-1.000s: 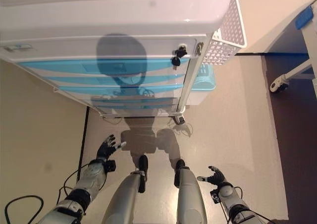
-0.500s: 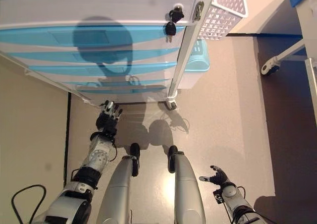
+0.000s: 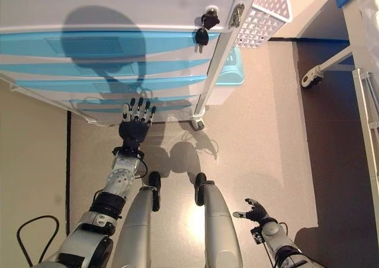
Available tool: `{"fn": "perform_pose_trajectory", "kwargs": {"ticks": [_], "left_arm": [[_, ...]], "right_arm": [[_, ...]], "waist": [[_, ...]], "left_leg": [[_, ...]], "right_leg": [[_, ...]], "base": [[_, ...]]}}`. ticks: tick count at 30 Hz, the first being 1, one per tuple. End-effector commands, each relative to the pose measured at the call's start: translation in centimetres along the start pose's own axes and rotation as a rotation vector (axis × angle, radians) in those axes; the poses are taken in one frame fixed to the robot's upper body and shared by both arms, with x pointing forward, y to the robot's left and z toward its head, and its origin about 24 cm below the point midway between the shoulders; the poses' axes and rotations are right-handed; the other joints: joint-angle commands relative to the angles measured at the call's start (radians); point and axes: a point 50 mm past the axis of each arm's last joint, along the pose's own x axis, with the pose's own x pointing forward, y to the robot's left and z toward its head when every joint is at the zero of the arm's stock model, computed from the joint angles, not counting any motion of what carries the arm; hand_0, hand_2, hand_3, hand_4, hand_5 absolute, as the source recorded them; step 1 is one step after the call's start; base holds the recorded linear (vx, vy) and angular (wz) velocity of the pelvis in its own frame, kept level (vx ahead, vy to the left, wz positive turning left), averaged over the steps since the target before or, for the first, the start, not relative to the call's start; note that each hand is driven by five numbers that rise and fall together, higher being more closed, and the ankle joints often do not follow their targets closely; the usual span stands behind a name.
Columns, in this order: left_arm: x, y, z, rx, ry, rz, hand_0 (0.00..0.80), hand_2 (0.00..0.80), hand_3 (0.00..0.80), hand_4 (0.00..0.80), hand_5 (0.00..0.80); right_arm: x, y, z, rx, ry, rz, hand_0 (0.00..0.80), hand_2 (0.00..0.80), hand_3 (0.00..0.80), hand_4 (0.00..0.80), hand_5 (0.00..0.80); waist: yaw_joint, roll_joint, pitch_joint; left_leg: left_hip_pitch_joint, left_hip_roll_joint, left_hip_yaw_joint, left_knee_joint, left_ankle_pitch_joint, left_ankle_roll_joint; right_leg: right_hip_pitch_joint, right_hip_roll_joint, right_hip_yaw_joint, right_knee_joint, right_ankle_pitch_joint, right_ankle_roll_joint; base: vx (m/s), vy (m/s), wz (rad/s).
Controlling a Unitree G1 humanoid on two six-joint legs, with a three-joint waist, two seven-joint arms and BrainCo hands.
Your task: Open the drawer and pick up the medicine
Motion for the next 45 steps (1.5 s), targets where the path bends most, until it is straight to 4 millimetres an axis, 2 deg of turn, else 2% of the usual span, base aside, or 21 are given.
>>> {"fn": "perform_pose_trajectory", "kwargs": {"ticks": [1, 3, 4, 8, 17, 18, 23, 30, 31, 32, 33, 34, 35, 36, 45], "left_arm": [[0.4, -3.3, -0.2, -0.038, -0.035, -0.181, 0.0, 0.0, 0.0, 0.0, 0.0], [0.5, -3.6, -0.1, -0.037, -0.039, -0.197, 0.0, 0.0, 0.0, 0.0, 0.0], [0.6, -4.4, 0.4, -0.025, -0.056, -0.236, 0.0, 0.0, 0.0, 0.0, 0.0], [0.7, -5.5, 1.6, -0.004, -0.099, -0.294, 0.0, 0.0, 0.0, 0.0, 0.0], [1.4, -6.8, 4.8, 0.044, -0.219, -0.332, 0.0, 0.0, 0.0, 0.0, 0.0], [1.7, -7.2, 5.6, 0.053, -0.25, -0.333, 0.0, 0.0, 0.0, 0.0, 0.0], [1.8, -7.8, 6.8, 0.073, -0.299, -0.347, 0.0, 0.0, 0.0, 0.0, 0.0], [2.0, -8.8, 8.0, 0.068, -0.345, -0.372, 0.0, 0.0, 0.0, 0.0, 0.0], [2.0, -9.2, 8.2, 0.071, -0.356, -0.385, 0.0, 0.0, 0.0, 0.0, 0.0], [2.0, -9.2, 8.2, 0.071, -0.356, -0.383, 0.0, 0.0, 0.0, 0.0, 0.0], [2.2, -9.8, 8.4, 0.074, -0.366, -0.401, 0.0, 0.0, 0.0, 0.0, 0.0], [2.3, -10.1, 8.5, 0.076, -0.37, -0.407, 0.0, 0.0, 0.0, 0.0, 0.0], [2.4, -10.2, 8.5, 0.079, -0.37, -0.41, 0.0, 0.0, 0.0, 0.0, 0.0], [2.4, -10.5, 8.6, 0.08, -0.371, -0.42, 0.0, 0.0, 0.0, 0.0, 0.0], [3.0, -11.7, 8.6, 0.082, -0.385, -0.439, 0.0, 0.0, 0.0, 0.0, 0.0]], "right_arm": [[-1.0, -0.6, -2.9, -0.049, 0.073, 0.016, 0.0, 0.0, 0.0, 0.0, 0.0], [-1.0, -0.5, -3.0, -0.051, 0.074, 0.02, 0.0, 0.0, 0.0, 0.0, 0.0], [-1.0, -0.6, -3.1, -0.053, 0.079, 0.023, 0.0, 0.0, 0.0, 0.0, 0.0], [-1.1, -0.5, -3.4, -0.063, 0.087, 0.037, 0.0, 0.0, 0.0, 0.0, 0.0], [-1.3, -0.7, -4.1, -0.073, 0.121, 0.045, 0.0, 0.0, 0.0, 0.0, 0.0], [-1.3, -0.8, -4.0, -0.077, 0.118, 0.044, 0.0, 0.0, 0.0, 0.0, 0.0], [-1.3, -0.8, -4.1, -0.092, 0.126, 0.049, 0.0, 0.0, 0.0, 0.0, 0.0], [-1.2, -0.7, -3.9, -0.112, 0.12, 0.058, 0.0, 0.0, 0.0, 0.0, 0.0], [-1.2, -0.7, -3.8, -0.116, 0.12, 0.056, 0.0, 0.0, 0.0, 0.0, 0.0], [-1.2, -0.7, -3.9, -0.116, 0.121, 0.057, 0.0, 0.0, 0.0, 0.0, 0.0], [-1.0, -0.7, -3.6, -0.122, 0.114, 0.055, 0.0, 0.0, 0.0, 0.0, 0.0], [-1.0, -0.7, -3.4, -0.127, 0.11, 0.055, 0.0, 0.0, 0.0, 0.0, 0.0], [-1.0, -0.6, -3.4, -0.13, 0.11, 0.056, 0.0, 0.0, 0.0, 0.0, 0.0], [-0.9, -0.7, -3.3, -0.131, 0.106, 0.055, 0.0, 0.0, 0.0, 0.0, 0.0], [-0.9, -0.7, -3.3, -0.152, 0.114, 0.052, 0.0, 0.0, 0.0, 0.0, 0.0]], "waist": [[0.005, 0.041, -0.074], [0.006, 0.041, -0.075], [0.008, 0.043, -0.075], [0.013, 0.045, -0.074], [0.017, 0.047, -0.077], [0.018, 0.047, -0.076], [0.021, 0.044, -0.076], [0.024, 0.045, -0.082], [0.023, 0.041, -0.075], [0.025, 0.043, -0.08], [0.025, 0.039, -0.068], [0.026, 0.039, -0.063], [0.028, 0.039, -0.065], [0.027, 0.035, -0.058], [0.023, 0.038, -0.049]], "left_leg": [[0.011, -0.038, 0.019, 0.014, -0.081, 0.062], [0.011, -0.039, 0.019, 0.013, -0.08, 0.062], [0.014, -0.041, 0.02, 0.008, -0.08, 0.062], [0.022, -0.044, 0.02, -0.006, -0.077, 0.064], [0.026, -0.045, 0.014, -0.032, -0.065, 0.063], [0.028, -0.047, 0.011, -0.038, -0.062, 0.063], [0.031, -0.048, 0.004, -0.043, -0.059, 0.062], [0.059, -0.048, -0.001, -0.1, -0.039, 0.056], [0.058, -0.053, 0.008, -0.129, 0.001, 0.06], [0.071, -0.052, 0.0, -0.125, -0.029, 0.056], [0.073, -0.055, 0.009, -0.157, 0.014, 0.059], [0.08, -0.056, 0.01, -0.169, 0.019, 0.059], [0.098, -0.055, 0.001, -0.172, -0.008, 0.054], [0.091, -0.058, 0.008, -0.183, 0.028, 0.058], [0.126, -0.064, 0.004, -0.224, 0.044, 0.055]], "right_leg": [[-0.032, -0.011, 0.021, -0.11, 0.121, 0.059], [-0.033, -0.011, 0.021, -0.11, 0.121, 0.059], [-0.032, -0.011, 0.022, -0.113, 0.124, 0.06], [-0.025, -0.013, 0.02, -0.123, 0.128, 0.062], [-0.018, -0.013, 0.015, -0.144, 0.135, 0.066], [-0.016, -0.013, 0.012, -0.148, 0.137, 0.068], [-0.005, -0.015, 0.006, -0.156, 0.137, 0.069], [0.014, -0.02, -0.003, -0.186, 0.153, 0.074], [0.015, -0.026, -0.008, -0.217, 0.195, 0.07], [0.024, -0.021, -0.003, -0.206, 0.166, 0.077], [0.03, -0.026, -0.009, -0.239, 0.207, 0.074], [0.037, -0.027, -0.011, -0.247, 0.211, 0.076], [0.051, -0.024, -0.007, -0.245, 0.186, 0.084], [0.05, -0.03, -0.011, -0.265, 0.22, 0.077], [0.081, -0.034, -0.014, -0.291, 0.23, 0.083]], "base": [[0.0, 0.0, 0.0], [0.0, 0.0, 0.0], [0.0, 0.0, 0.0], [0.0, 0.0, 0.0], [0.0, 0.0, 0.0], [0.0, 0.0, 0.0], [0.0, 0.0, 0.0], [-0.009, 0.004, 0.03], [-0.003, 0.004, 0.1], [-0.103, 0.012, 0.1], [-0.005, 0.007, 0.06], [0.0, 0.0, 0.0], [0.0, 0.0, 0.0], [0.0, 0.0, 0.0], [-0.006, 0.002, 0.0]]}}
